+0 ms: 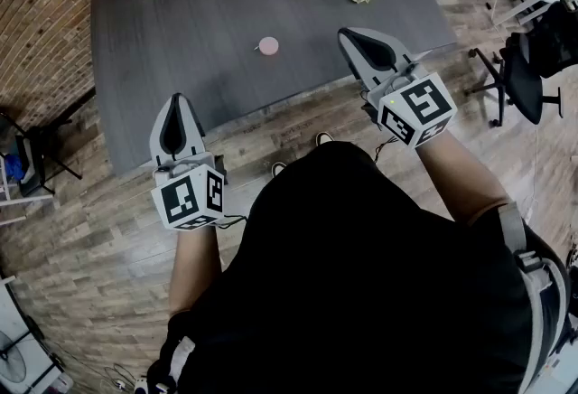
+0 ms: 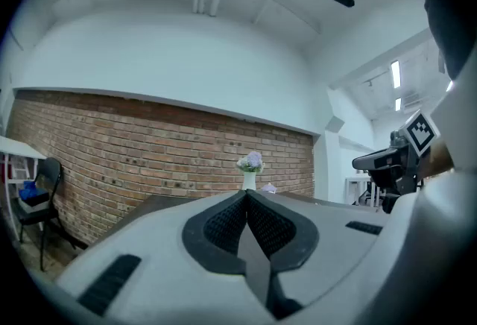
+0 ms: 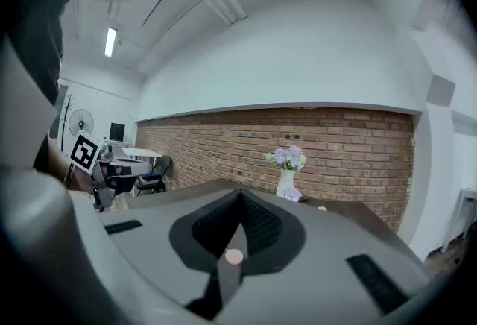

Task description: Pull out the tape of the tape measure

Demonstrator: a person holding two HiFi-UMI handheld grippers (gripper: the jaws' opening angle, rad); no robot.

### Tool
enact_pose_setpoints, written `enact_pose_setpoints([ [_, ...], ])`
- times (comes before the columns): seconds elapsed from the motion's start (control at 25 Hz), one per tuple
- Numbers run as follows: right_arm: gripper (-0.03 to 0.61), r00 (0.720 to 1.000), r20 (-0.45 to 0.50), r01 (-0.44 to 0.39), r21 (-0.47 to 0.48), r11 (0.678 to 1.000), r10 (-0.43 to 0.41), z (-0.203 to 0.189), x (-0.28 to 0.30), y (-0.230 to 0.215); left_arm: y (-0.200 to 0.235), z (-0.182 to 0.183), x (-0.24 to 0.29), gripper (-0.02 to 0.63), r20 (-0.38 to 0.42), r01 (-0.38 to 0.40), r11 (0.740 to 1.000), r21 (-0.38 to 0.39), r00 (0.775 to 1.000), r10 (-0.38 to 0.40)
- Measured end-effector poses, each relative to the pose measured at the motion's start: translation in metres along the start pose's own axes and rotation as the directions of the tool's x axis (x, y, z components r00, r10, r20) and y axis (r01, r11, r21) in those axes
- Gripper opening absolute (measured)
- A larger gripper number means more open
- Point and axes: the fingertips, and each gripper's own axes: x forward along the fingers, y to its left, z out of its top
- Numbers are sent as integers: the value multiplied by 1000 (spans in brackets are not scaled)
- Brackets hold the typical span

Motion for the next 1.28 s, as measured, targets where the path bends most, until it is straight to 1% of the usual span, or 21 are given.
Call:
enact_pose_setpoints([
  [0.28, -5, 1000, 2, 6, 10, 1000, -6, -3, -5, -2, -5, -1, 0, 9, -2, 9, 1000, 2, 1000, -9],
  [0.36, -5, 1000, 8, 4, 39, 999, -4, -3, -5, -2, -6, 0, -1, 9, -6, 11, 1000, 5, 1000, -11],
  [0.56, -3, 1000, 8, -8, 153, 988, 7, -15, -1, -1, -6, -2, -6, 9, -22, 29, 999, 22, 999, -28],
  [0.6, -3, 1000, 13, -24, 170, 985, 22, -18, -2, 3, -5, -3, -7, 9, -27, 31, 999, 24, 999, -30],
  [0.68, -2, 996, 20, -94, 196, 976, 92, -25, -2, 17, -2, -8, -8, 9, -35, 28, 999, 18, 999, -28],
  [0.72, 31, 992, 15, -129, 201, 971, 129, -30, -2, 25, -1, -10, -9, 9, -38, 26, 1000, 12, 999, -26],
  [0.76, 175, 988, 3, -153, 202, 967, 156, -35, -1, 31, -1, -13, -10, 9, -41, 25, 1000, 7, 999, -25],
  [0.8, 213, 985, -15, -164, 200, 966, 170, -40, 1, 35, 0, -15, -10, 9, -45, 25, 1000, 4, 999, -24],
  [0.92, 219, 982, -68, -162, 181, 970, 176, -50, 12, 38, -3, -19, -5, 9, -57, 25, 1000, -2, 998, -25],
  [1.12, 219, 966, -126, -209, 143, 967, 227, -62, 40, 44, 6, -26, -5, 9, -89, -1, 1000, 1, 996, 1],
  [1.2, 221, 952, -177, -231, 112, 967, 248, -79, 56, 45, 9, -29, -3, 9, -108, -6, 1000, 17, 994, 8],
  [1.28, 227, 939, -233, -235, 108, 966, 254, -101, 72, 42, 10, -32, 3, 9, -124, -3, 999, 32, 992, 7],
])
